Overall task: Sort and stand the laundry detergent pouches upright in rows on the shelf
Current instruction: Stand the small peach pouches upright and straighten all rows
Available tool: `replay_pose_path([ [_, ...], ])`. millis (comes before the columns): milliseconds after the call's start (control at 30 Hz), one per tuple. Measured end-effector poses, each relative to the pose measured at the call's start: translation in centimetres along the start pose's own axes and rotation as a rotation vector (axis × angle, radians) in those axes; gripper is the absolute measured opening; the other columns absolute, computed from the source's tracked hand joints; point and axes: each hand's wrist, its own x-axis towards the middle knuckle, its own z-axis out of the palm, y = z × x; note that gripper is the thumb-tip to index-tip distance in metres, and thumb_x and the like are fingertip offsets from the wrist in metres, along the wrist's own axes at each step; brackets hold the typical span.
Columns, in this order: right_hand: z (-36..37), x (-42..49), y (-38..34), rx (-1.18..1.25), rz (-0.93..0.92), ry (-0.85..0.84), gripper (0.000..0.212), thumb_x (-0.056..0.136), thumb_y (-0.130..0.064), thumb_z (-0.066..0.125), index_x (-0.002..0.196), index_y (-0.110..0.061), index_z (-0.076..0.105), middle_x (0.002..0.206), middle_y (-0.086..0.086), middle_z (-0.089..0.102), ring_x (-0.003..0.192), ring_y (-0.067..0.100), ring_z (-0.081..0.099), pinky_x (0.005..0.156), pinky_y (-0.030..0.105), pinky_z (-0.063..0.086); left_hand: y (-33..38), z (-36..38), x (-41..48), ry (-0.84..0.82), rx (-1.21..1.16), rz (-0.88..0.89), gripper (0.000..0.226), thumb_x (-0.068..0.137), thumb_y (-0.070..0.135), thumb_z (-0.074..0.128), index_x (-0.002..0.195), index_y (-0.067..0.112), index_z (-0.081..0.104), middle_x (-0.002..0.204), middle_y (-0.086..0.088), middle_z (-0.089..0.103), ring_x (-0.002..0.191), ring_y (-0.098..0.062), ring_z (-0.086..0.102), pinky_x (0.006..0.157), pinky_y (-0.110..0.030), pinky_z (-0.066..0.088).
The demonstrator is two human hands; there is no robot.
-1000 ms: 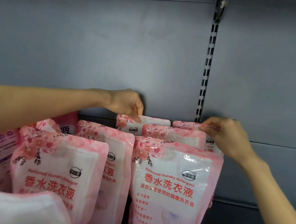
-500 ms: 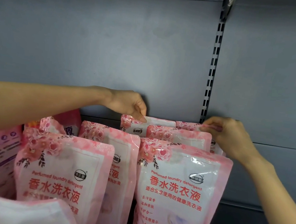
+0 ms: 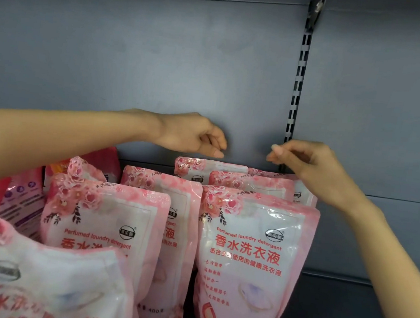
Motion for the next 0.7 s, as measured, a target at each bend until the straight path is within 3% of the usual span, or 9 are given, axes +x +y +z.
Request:
replay_pose_path([
  [100,0.1,-0.3,-1.2,-0.005,-0.027,-0.097,0.033,0.09,-0.034,0.054,0.086,-0.006,0.071,0.085,-0.01,0.071,0.081,-0.004,0.066,0.08,0.014,0.049,1.7,-0.6,-0.9,-0.018,-0.026,0.022,0.029,0.088,0.036,0.057,0.112,0.021,0.063,0.106,0.013,0.065,0.096,-0.001,0.058,0.08,0.001,0.037],
  [200,-0.2,-0.9,-2.6,0.111,-0.04,-0.146,0.031,0.092,-0.032,0.052,0.085,-0.008,0.071,0.084,-0.005,0.072,0.08,0.001,0.067,0.076,0.011,0.049,2.5,-0.9,-2.4,-0.143,-0.056,-0.008,0.047,0.079,0.056,0.052,0.107,0.02,0.066,0.104,0.009,0.068,0.098,-0.005,0.061,0.091,-0.02,0.045],
  [300,-0.5,-1.2,-3.6,0.102,-0.043,-0.216,0.033,0.092,-0.036,0.05,0.086,-0.012,0.072,0.084,-0.009,0.072,0.082,0.0,0.066,0.074,0.01,0.049,2.4,-1.3,-4.1,-0.253,-0.058,-0.087,0.064,0.072,0.075,0.051,0.1,0.019,0.068,0.089,0.012,0.068,0.085,-0.003,0.062,0.081,-0.026,0.049],
  [467,-0.2,-0.1,-2.7,-0.082,0.018,-0.317,0.02,0.086,-0.026,0.065,0.094,-0.008,0.069,0.093,0.003,0.071,0.085,0.011,0.065,0.081,0.023,0.051,4.0,-0.7,-6.4,-0.29,-0.082,-0.111,0.052,0.078,0.058,0.054,0.105,0.015,0.07,0.104,0.005,0.071,0.103,-0.008,0.063,0.097,-0.027,0.047],
  [567,0.4,0.4,-1.8,-0.191,0.063,-0.368,0.017,0.08,-0.028,0.073,0.089,-0.014,0.07,0.087,-0.001,0.071,0.079,0.008,0.064,0.078,0.03,0.051,6.0,-0.4,-6.3,-0.278,-0.183,-0.083,0.031,0.081,0.034,0.065,0.103,0.012,0.071,0.1,0.002,0.073,0.099,-0.011,0.065,0.093,-0.02,0.048],
  [700,1.3,0.1,-1.2,-0.288,0.075,-0.343,0.011,0.08,-0.035,0.071,0.084,-0.025,0.069,0.094,-0.005,0.068,0.096,0.015,0.063,0.09,0.042,0.05,7.6,0.3,-5.7,-0.3,-0.163,-0.069,0.02,0.079,0.021,0.071,0.096,0.01,0.073,0.091,-0.002,0.074,0.085,-0.009,0.069,0.083,-0.013,0.05],
])
